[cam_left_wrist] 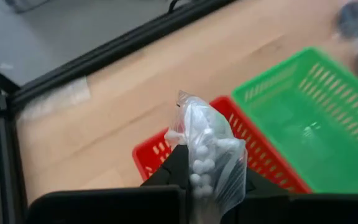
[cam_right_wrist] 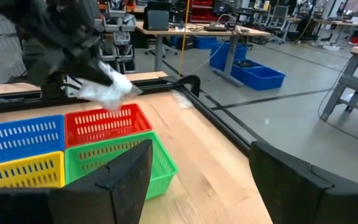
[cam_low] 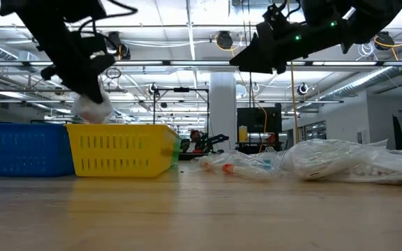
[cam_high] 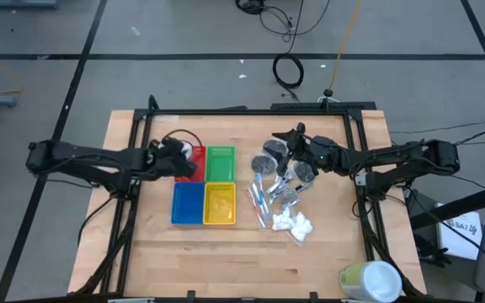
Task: Pick & Place Travel size toiletries
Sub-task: Put the white cotton pack into the red bin
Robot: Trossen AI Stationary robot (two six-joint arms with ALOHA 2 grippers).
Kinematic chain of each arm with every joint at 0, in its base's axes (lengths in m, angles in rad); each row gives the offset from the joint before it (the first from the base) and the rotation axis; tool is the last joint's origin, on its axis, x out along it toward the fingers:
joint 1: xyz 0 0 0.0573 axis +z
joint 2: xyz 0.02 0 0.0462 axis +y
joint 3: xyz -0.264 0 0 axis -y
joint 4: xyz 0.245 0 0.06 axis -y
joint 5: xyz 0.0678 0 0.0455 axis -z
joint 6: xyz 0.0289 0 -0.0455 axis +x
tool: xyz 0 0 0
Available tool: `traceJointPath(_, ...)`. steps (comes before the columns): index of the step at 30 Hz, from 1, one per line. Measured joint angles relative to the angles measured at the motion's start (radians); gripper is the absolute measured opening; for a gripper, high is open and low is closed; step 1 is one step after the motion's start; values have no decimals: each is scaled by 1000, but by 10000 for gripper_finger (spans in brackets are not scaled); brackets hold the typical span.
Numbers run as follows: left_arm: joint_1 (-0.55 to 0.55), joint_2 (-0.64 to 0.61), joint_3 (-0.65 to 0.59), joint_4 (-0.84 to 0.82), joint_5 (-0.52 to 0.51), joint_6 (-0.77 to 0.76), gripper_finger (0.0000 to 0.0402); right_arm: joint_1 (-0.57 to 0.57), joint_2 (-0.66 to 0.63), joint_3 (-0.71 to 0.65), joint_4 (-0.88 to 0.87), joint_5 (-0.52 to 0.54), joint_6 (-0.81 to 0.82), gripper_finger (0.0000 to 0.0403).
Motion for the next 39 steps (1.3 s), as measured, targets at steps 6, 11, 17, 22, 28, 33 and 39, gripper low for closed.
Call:
traceJointPath(6, 1, 126, 0, 11, 1, -44, 17, 0, 0, 0, -1, -1, 0, 253)
traceJointPath(11, 1, 191, 0, 11, 6, -54, 70, 0, 0, 0, 0, -1, -17, 253)
traceJointPath(17, 1, 195, 0, 16, 34, -55, 176, 0, 0, 0, 0, -1, -19, 253)
traceJointPath(22, 1, 180, 0, 16, 34, 3, 258, 0, 0, 0, 0, -1, -19, 253)
traceJointPath(28, 1, 179, 0, 17, 35, 81, 315, 0, 0, 0, 0, -1, -20, 253)
traceJointPath(33, 1, 177, 16, 15, 36, 138, 336, 0, 0, 0, 0, -1, -20, 253)
traceJointPath(39, -6, 176, 111, 17, 29, 287, 340, -1, 0, 0, -2, -1, -20, 253)
